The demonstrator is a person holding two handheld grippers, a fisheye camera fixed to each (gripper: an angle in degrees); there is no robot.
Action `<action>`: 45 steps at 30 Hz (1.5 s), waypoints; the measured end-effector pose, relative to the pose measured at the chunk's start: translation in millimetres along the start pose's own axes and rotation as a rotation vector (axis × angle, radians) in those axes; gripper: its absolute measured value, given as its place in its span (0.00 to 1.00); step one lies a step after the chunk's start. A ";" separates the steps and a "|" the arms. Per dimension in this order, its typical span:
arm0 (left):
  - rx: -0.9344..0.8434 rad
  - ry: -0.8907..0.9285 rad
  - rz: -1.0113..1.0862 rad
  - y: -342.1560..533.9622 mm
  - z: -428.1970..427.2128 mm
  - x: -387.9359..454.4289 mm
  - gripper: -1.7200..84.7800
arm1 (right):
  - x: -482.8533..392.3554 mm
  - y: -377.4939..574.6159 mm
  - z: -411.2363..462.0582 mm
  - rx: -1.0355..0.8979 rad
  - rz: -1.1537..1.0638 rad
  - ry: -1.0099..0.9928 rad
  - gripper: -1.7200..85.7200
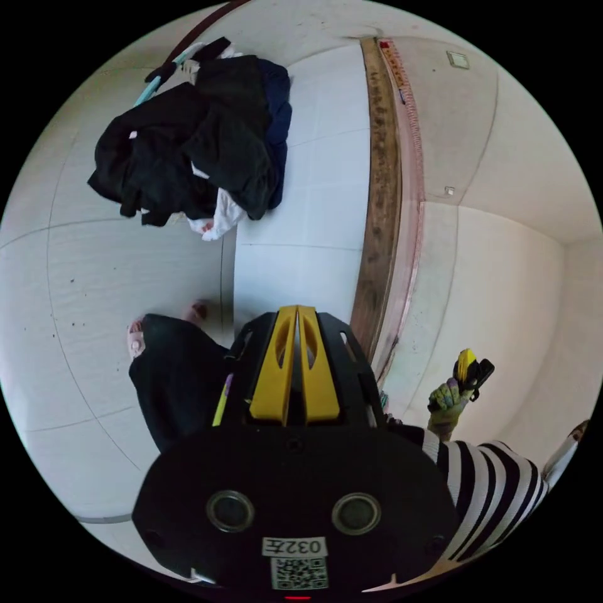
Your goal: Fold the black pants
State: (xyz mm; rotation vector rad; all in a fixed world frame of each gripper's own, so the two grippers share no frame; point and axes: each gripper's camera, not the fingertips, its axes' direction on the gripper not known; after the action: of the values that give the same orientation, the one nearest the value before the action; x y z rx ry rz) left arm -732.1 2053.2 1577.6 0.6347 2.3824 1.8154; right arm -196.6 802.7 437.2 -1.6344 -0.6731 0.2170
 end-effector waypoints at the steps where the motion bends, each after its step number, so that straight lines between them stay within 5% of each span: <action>1: 0.005 -0.008 0.002 -7.5 -2.8 6.1 0.01 | 0.2 -2.8 -3.8 0.004 0.005 0.010 0.01; 10: 0.088 -0.031 -0.130 -104.4 -59.6 19.5 0.02 | 5.8 -21.6 -41.3 0.015 0.261 0.151 0.01; 20: -0.049 -0.082 -0.254 -176.3 -100.9 -34.3 0.06 | -22.1 -90.8 -23.6 -0.090 0.497 0.223 0.01; 28: -0.151 -0.070 -0.318 -136.4 -125.1 -77.4 0.06 | -38.3 -147.0 -2.9 -0.125 0.483 0.198 0.01; 31: -0.119 0.090 -0.299 -110.7 -137.0 -93.6 0.04 | -44.4 -149.6 -3.6 -0.121 0.495 0.197 0.01; 40: -0.157 0.048 -0.303 -29.4 -158.0 -166.9 0.01 | -49.9 -131.4 -2.1 -0.128 0.536 0.201 0.01; 45: -0.018 0.462 -0.016 38.5 -210.6 -193.3 0.01 | -56.5 -111.3 -11.7 -0.073 0.505 0.185 0.01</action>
State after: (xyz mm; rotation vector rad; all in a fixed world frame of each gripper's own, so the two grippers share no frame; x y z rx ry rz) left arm -610.1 1799.5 1640.4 0.2042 2.6214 2.1682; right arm -269.8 766.4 532.3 -1.8485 -0.1192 0.4016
